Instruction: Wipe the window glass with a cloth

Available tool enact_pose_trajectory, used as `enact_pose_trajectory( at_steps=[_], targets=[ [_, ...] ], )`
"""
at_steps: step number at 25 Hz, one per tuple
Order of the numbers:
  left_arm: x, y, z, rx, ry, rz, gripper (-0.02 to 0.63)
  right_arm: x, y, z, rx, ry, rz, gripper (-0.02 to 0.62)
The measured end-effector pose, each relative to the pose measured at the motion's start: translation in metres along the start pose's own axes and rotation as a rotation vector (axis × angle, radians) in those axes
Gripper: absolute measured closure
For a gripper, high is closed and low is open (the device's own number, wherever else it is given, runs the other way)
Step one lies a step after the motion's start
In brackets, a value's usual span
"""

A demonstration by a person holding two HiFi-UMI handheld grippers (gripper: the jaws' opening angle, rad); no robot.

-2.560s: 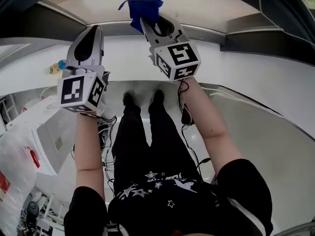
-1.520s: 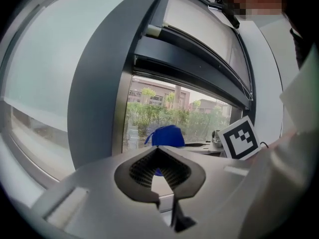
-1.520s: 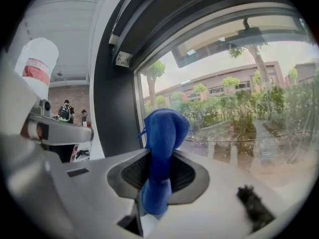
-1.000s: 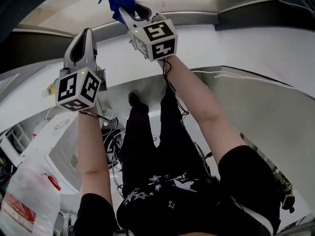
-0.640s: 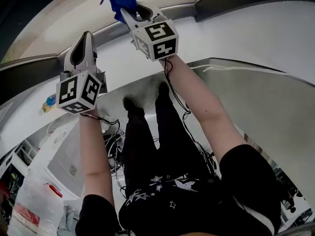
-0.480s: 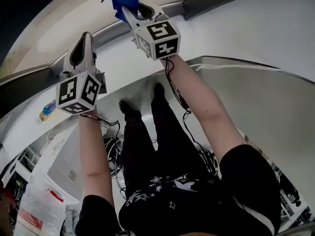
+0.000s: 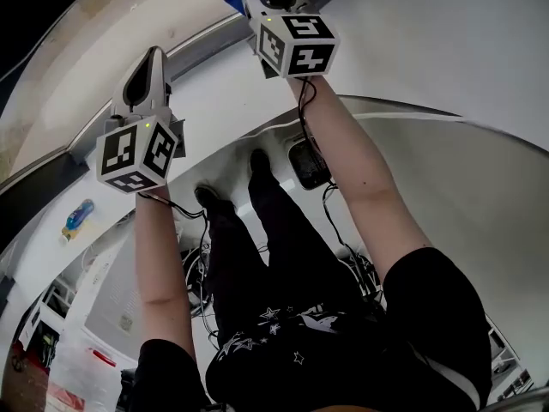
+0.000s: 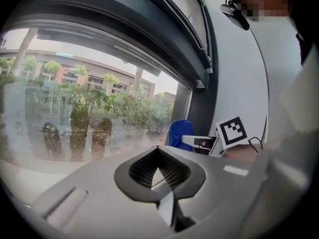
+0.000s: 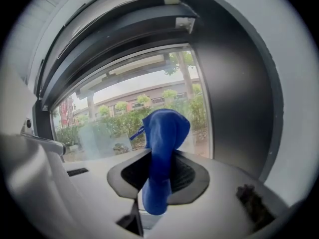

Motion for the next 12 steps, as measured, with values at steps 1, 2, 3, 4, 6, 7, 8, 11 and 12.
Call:
enact_pose_trajectory(
  at_steps=[1,2,3,4,6,7,8,11,12],
  targets=[
    [-0.001,-0.004,0.006,0.008,-0.001,0.003,0.597,-0.001,-0.009,-0.001,0.015,-0.005,0.007,0.506],
    [-0.001,-0.007,0.011,0.016,-0.002,0.007,0.597,-0.002,-0.015,-0.001,0.026,-0.008,0.014,0.506],
    [-0.001,-0.010,0.016,0.023,-0.002,0.010,0.597,-0.002,-0.020,-0.002,0.033,-0.011,0.019,0.506],
    [0.000,-0.013,0.020,0.031,0.000,0.015,0.597,-0.001,-0.023,-0.003,0.037,-0.012,0.023,0.506],
    [0.002,-0.019,0.027,0.051,0.007,0.030,0.597,0.002,-0.028,-0.005,0.043,-0.011,0.028,0.506],
    [0.002,-0.022,0.029,0.060,0.009,0.038,0.597,0.003,-0.030,-0.005,0.044,-0.008,0.030,0.506],
    [0.000,-0.024,0.030,0.065,0.007,0.042,0.597,0.002,-0.030,-0.005,0.043,-0.004,0.030,0.506],
    [-0.003,-0.017,0.023,0.049,-0.008,0.027,0.597,-0.002,-0.023,-0.001,0.030,0.006,0.021,0.506],
    [-0.002,-0.012,0.018,0.034,-0.010,0.018,0.597,-0.002,-0.017,0.001,0.021,0.010,0.015,0.506]
  ],
)
Point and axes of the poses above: the fingertips, and each gripper's own axes: z forward along the fingers, y to its left, x out of its underside, the point moved 7 cm from there along -z, backward along the fingers, and after that the axes turned 1 degree about x, right-handed, at the moved point
